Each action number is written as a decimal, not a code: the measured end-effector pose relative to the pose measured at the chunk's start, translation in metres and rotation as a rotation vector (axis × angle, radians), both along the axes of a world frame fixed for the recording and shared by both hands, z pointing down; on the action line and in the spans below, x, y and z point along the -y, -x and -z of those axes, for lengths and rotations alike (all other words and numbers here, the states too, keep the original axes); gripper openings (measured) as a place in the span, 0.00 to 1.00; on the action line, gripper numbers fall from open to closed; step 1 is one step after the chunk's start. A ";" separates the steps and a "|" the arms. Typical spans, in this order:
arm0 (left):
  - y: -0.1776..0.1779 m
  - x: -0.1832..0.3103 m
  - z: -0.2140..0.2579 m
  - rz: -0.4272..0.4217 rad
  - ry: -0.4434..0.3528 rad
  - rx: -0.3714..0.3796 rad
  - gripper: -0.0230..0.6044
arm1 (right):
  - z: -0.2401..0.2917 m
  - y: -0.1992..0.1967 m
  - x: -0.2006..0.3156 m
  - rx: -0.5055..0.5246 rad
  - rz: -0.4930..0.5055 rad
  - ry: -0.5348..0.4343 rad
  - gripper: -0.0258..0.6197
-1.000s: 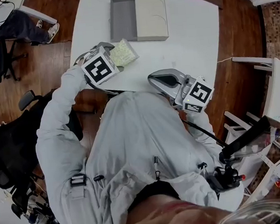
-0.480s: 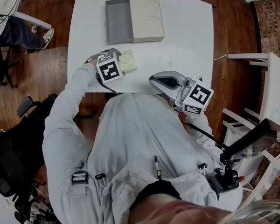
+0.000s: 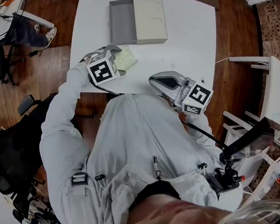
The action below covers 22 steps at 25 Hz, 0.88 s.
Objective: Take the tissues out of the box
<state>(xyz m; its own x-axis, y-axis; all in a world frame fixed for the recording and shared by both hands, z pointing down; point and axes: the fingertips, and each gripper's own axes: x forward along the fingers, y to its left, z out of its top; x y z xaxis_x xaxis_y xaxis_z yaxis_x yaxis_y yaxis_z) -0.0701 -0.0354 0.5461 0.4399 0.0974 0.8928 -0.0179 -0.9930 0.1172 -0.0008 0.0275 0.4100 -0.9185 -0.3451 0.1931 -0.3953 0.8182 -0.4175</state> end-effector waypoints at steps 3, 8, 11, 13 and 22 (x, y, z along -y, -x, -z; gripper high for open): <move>-0.009 0.001 0.053 0.001 -0.078 -0.139 0.54 | -0.002 -0.007 0.003 0.009 -0.003 0.000 0.04; -0.002 -0.008 0.154 0.076 -0.222 -0.450 0.06 | -0.001 -0.007 0.004 0.012 -0.017 0.004 0.04; -0.006 -0.029 0.172 0.103 -0.181 -0.602 0.06 | -0.001 -0.009 0.005 0.013 -0.013 0.003 0.04; -0.002 -0.044 0.183 0.177 -0.130 -0.746 0.06 | 0.004 -0.001 0.004 0.011 -0.010 -0.006 0.04; 0.002 -0.047 0.173 0.346 -0.041 -0.824 0.06 | 0.018 0.000 0.009 0.024 -0.005 -0.066 0.04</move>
<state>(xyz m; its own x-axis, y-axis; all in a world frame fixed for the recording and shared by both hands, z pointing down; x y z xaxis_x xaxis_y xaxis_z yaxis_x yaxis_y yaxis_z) -0.0724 0.0118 0.3733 0.9422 -0.1843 0.2799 -0.2425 -0.9514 0.1899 -0.0009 0.0184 0.3919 -0.9207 -0.3612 0.1476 -0.3901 0.8423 -0.3719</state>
